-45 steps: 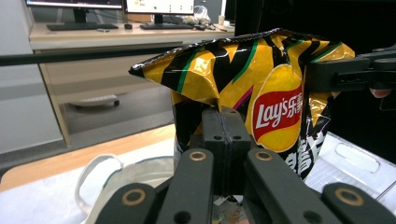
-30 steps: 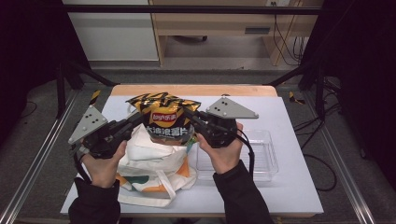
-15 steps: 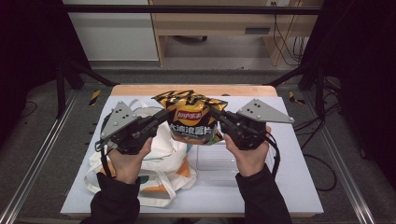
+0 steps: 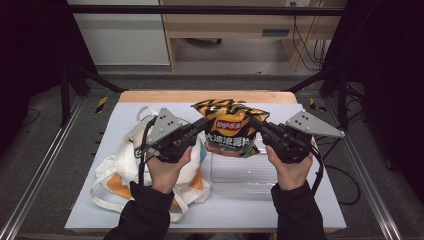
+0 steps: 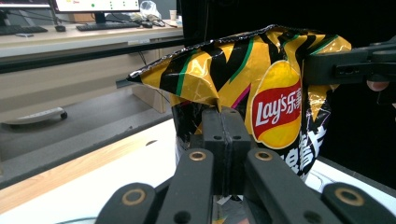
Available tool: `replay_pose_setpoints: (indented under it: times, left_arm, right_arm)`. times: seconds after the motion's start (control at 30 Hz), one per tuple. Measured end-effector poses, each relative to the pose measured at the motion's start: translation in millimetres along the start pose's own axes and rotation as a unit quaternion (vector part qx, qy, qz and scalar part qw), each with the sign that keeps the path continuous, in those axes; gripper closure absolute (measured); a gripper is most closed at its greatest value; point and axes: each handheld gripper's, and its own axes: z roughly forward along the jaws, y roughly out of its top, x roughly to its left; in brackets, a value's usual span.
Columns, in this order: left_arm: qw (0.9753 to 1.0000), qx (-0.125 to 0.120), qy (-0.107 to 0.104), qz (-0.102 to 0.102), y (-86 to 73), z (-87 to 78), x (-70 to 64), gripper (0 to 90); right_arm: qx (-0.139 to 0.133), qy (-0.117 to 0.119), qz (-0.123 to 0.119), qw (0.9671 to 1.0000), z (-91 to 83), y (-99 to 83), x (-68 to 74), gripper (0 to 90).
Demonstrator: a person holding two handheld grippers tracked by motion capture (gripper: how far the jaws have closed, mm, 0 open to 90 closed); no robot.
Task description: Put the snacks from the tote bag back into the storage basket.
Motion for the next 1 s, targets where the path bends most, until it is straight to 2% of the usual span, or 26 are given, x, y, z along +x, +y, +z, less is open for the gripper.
replay_pose_setpoints:
  times: [0.23,0.3,0.43,0.67,0.87,1.0]
  left_arm:
    - [1.0,0.005,-0.005,0.001,-5.2,16.2,-9.6,90.0]
    - [0.9999,0.01,-0.005,0.003,-8.9,21.0,-10.6,90.0]
    - [0.9999,0.01,-0.006,-0.006,-17.3,29.3,-10.4,90.0]
    - [0.9996,0.021,-0.003,-0.017,-34.9,41.5,-5.8,90.0]
    - [0.9992,0.033,0.002,-0.023,-48.2,48.7,-3.5,90.0]
    - [0.9989,0.04,0.006,-0.024,-54.7,51.1,-1.9,90.0]
  right_arm:
    - [0.001,-0.011,0.016,0.9998,-5.7,-9.4,-17.8,89.0]
    - [0.004,-0.013,0.018,0.9997,-5.9,-11.1,-19.3,89.0]
    - [0.015,-0.021,0.018,0.9995,-3.6,-19.3,-26.7,89.0]
    - [0.039,-0.033,0.018,0.9985,5.5,-31.5,-30.7,89.0]
    - [0.056,-0.036,0.023,0.9975,12.5,-40.3,-34.3,89.0]
    - [0.066,-0.032,0.034,0.9967,19.7,-49.1,-38.9,88.8]
